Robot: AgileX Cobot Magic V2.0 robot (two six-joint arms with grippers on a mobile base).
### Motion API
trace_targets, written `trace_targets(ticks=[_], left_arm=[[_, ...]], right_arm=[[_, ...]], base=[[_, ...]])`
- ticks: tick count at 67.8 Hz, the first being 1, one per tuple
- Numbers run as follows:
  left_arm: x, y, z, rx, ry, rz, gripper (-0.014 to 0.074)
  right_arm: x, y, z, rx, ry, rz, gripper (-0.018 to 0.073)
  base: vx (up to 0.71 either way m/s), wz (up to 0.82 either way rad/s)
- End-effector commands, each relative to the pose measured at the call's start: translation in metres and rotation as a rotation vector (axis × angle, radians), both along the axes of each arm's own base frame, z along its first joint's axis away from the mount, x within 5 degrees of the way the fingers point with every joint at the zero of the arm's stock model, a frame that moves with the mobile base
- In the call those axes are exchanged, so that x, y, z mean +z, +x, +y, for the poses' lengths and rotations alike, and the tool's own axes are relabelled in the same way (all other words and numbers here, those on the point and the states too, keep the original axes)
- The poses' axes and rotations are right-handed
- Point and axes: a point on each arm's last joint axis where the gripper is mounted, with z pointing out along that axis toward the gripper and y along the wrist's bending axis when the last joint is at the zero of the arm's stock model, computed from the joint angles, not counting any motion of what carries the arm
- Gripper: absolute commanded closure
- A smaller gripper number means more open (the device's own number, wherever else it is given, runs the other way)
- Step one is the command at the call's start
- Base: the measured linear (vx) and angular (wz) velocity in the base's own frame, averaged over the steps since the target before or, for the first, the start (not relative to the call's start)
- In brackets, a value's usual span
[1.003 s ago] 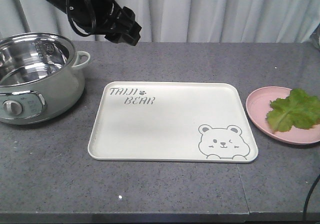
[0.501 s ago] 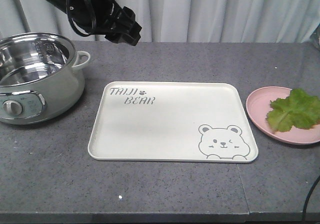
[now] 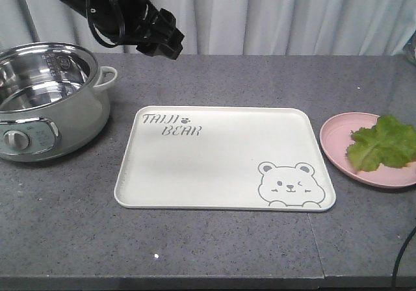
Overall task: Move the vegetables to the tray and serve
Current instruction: 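Grasp the pink plate rim with the right gripper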
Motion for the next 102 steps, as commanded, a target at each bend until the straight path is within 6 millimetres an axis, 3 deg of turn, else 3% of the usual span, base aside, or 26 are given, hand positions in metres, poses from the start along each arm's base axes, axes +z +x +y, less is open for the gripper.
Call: trace_targets(ticks=[1,43,51,70,102], left_arm=[[0.028,-0.013,0.005,0.006,-0.072,-0.098,0.015],[0.028,-0.013,0.005,0.006,-0.069,-0.094,0.015],[0.027,-0.013,0.005,0.004,-0.065,-0.086,0.015],[0.027,-0.014,0.005,0.004,-0.062,-0.081,0.015],[0.026,-0.014,0.006,0.002,-0.055,-0.07,0.015]], right_arm=[[0.021,0.001,0.001,0.013,-0.019,-0.068,0.0277],[0.018,0.012,0.013,0.001,-0.058,-0.035,0.0286],[0.017,0.012,0.012,-0.011,-0.058,-0.031,0.0333],[0.017,0.012,0.013,-0.018,-0.045,-0.028,0.0574],[0.031,0.008,0.0,-0.126,0.023,-0.064,0.0565]], base=[[0.0,0.0],[0.0,0.0],[0.0,0.0],[0.0,0.0],[0.0,0.0]])
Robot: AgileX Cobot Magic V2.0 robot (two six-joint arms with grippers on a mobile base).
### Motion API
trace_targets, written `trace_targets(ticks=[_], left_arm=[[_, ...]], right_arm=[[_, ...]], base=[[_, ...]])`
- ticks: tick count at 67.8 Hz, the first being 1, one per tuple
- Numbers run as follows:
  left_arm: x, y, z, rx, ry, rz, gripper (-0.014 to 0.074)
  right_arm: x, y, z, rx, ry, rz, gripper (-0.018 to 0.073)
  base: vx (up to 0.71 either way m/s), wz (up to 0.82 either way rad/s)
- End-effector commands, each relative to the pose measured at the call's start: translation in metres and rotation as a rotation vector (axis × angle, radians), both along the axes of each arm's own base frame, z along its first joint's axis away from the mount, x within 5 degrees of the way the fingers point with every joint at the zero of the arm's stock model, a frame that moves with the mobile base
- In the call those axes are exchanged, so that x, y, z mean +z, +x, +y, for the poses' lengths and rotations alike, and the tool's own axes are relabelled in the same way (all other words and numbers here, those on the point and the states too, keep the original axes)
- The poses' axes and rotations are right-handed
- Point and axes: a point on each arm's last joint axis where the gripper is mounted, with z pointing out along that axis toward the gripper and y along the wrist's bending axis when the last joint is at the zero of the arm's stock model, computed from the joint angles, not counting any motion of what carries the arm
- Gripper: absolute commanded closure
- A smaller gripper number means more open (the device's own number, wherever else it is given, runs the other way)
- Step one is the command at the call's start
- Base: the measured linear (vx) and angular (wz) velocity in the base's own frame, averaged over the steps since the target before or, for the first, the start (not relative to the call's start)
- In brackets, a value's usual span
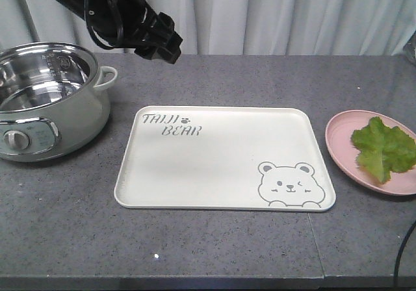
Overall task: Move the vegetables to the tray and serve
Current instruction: 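Grasp the pink plate rim with the right gripper, then lift the pink plate and set it onto the tray center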
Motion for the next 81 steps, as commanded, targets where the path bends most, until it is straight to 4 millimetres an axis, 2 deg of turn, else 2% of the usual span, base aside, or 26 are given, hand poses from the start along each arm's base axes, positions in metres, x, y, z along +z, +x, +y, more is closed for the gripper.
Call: trace_targets(ticks=[1,10,14,23,31,40,51,63,71,81], left_arm=[[0.028,-0.013,0.005,0.006,-0.068,-0.093,0.015],[0.028,-0.013,0.005,0.006,-0.068,-0.093,0.015],[0.028,-0.013,0.005,0.006,-0.068,-0.093,0.015],[0.027,-0.013,0.005,0.005,-0.068,-0.092,0.015],[0.027,-0.013,0.005,0.005,-0.066,-0.089,0.015],[0.027,-0.013,0.005,0.004,-0.062,-0.083,0.015],[0.026,-0.014,0.005,0.004,-0.059,-0.075,0.015],[0.026,-0.014,0.006,0.003,-0.056,-0.07,0.015],[0.026,-0.014,0.006,0.024,-0.071,-0.058,0.015],[0.026,-0.014,0.006,0.027,-0.074,-0.056,0.015]], right_arm=[[0.035,0.001,-0.003,-0.012,-0.002,-0.119,0.0565],[0.057,0.007,0.0,0.052,0.013,-0.192,0.0565],[0.073,0.011,0.004,0.104,0.053,-0.242,0.0565],[0.101,0.024,0.017,0.231,0.088,-0.296,0.0563],[0.123,0.042,0.044,0.339,0.092,-0.335,0.0564],[0.136,0.063,0.093,0.461,0.063,-0.368,0.0564],[0.128,0.081,0.151,0.532,0.019,-0.355,0.0561],[0.097,0.096,0.203,0.631,-0.004,-0.3,0.0562],[0.075,0.103,0.225,0.671,-0.028,-0.262,0.0557],[0.058,0.108,0.233,0.686,-0.033,-0.226,0.0545]], base=[[0.0,0.0],[0.0,0.0],[0.0,0.0],[0.0,0.0],[0.0,0.0],[0.0,0.0],[0.0,0.0],[0.0,0.0],[0.0,0.0],[0.0,0.0]])
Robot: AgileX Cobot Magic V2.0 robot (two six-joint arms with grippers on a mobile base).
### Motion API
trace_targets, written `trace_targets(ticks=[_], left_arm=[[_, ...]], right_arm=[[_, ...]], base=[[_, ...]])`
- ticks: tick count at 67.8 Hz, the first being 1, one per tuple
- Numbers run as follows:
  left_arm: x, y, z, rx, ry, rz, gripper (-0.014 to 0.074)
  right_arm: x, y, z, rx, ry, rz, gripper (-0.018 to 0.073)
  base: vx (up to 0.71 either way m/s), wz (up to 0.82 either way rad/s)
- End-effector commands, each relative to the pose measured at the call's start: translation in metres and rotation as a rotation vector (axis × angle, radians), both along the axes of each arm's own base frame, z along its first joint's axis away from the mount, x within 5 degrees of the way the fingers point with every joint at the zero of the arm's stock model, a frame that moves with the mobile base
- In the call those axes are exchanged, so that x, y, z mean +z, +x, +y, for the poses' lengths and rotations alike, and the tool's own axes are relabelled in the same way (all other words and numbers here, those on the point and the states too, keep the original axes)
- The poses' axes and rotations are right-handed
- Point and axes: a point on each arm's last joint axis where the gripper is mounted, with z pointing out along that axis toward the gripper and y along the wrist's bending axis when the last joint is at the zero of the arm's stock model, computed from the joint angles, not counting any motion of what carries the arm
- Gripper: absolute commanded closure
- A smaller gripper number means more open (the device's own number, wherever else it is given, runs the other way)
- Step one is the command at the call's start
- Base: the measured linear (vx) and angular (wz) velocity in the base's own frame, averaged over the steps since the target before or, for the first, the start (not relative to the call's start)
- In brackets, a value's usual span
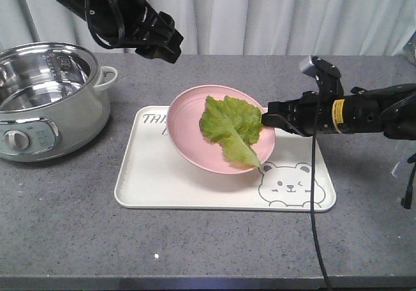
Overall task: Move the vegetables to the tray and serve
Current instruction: 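Lift the pink plate and set it onto the tray center, then release the plate and raise the right gripper away from the tray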
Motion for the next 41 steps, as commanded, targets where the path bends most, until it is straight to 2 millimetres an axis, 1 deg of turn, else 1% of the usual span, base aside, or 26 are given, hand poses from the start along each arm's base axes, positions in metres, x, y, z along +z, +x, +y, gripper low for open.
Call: trace_targets(ticks=[1,6,12,15,31,35,41], left_arm=[[0.026,-0.014,0.006,0.006,-0.058,-0.068,0.015],[0.026,-0.014,0.006,0.006,-0.057,-0.069,0.015],[0.026,-0.014,0.006,0.006,-0.057,-0.069,0.015],[0.026,-0.014,0.006,0.006,-0.057,-0.069,0.015],[0.026,-0.014,0.006,0.006,-0.057,-0.069,0.015],[0.026,-0.014,0.006,0.007,-0.058,-0.068,0.015],[0.026,-0.014,0.006,0.007,-0.059,-0.068,0.015]], right_arm=[[0.02,0.002,0.001,0.0,0.0,-0.074,0.0542],[0.014,0.004,0.001,0.004,-0.004,-0.061,0.0523],[0.007,0.004,0.002,0.019,-0.005,-0.048,0.0473],[0.007,0.004,0.002,0.027,-0.004,-0.05,0.0441],[0.009,0.004,0.001,0.026,-0.02,-0.07,0.0186],[0.01,0.004,0.001,0.023,-0.022,-0.073,0.0148],[0.014,0.004,-0.001,0.013,-0.025,-0.084,0.0134]], base=[[0.0,0.0],[0.0,0.0],[0.0,0.0],[0.0,0.0],[0.0,0.0],[0.0,0.0],[0.0,0.0]])
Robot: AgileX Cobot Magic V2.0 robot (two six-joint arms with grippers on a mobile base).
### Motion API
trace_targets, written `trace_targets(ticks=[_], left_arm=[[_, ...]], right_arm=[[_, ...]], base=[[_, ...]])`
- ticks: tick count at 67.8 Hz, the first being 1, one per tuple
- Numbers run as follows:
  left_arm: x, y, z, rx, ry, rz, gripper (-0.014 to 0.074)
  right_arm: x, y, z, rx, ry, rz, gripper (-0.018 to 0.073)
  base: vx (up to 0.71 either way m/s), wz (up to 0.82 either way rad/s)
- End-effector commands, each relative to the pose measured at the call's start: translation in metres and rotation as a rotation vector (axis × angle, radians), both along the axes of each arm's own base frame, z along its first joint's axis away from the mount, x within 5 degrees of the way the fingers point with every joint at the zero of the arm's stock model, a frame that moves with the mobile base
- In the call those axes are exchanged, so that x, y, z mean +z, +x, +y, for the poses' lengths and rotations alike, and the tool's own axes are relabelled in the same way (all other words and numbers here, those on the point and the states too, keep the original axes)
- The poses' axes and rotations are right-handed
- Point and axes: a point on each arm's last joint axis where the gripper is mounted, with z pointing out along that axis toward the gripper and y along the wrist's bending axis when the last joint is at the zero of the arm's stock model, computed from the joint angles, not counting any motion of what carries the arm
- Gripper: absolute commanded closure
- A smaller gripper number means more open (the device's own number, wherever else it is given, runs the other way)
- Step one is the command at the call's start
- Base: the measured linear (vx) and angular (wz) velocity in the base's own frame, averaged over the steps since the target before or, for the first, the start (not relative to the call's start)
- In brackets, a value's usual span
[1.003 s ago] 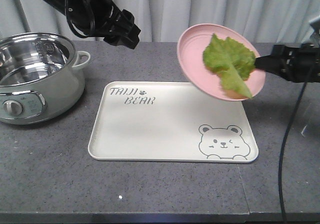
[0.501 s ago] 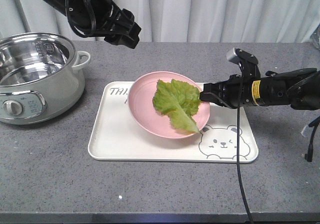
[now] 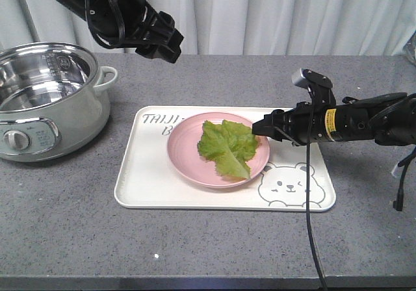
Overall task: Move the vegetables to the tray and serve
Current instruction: 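Release the plate and raise the right gripper away from the tray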
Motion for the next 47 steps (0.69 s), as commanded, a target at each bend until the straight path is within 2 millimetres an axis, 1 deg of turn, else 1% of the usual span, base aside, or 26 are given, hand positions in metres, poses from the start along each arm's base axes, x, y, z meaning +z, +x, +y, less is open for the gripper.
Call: trace_targets(ticks=[1,6,12,15,21,31,36,47], left_arm=[[0.026,-0.014,0.006,0.004,-0.057,-0.069,0.015],[0.026,-0.014,0.006,0.004,-0.057,-0.069,0.015],[0.026,-0.014,0.006,0.004,-0.057,-0.069,0.015],[0.026,-0.014,0.006,0.004,-0.057,-0.069,0.015],[0.026,-0.014,0.006,0.004,-0.057,-0.069,0.015],[0.026,-0.014,0.006,0.004,-0.057,-0.069,0.015],[0.026,-0.014,0.006,0.004,-0.057,-0.069,0.015],[0.026,-0.014,0.006,0.013,-0.063,-0.064,0.015]], right_arm=[[0.035,-0.001,-0.003,-0.007,0.01,-0.104,0.0135],[0.046,-0.003,-0.008,-0.019,0.007,-0.133,0.0137],[0.064,-0.007,-0.017,-0.04,0.008,-0.178,0.0137],[0.075,-0.011,-0.021,-0.048,0.01,-0.207,0.0137],[0.103,-0.023,-0.027,-0.037,0.001,-0.292,0.0137],[0.149,-0.046,-0.026,0.014,-0.051,-0.483,0.0165],[0.164,-0.057,-0.026,0.01,-0.06,-0.521,0.0179],[0.199,-0.083,-0.027,0.033,-0.165,-0.714,0.0179]], base=[[0.0,0.0],[0.0,0.0],[0.0,0.0],[0.0,0.0],[0.0,0.0],[0.0,0.0],[0.0,0.0],[0.0,0.0]])
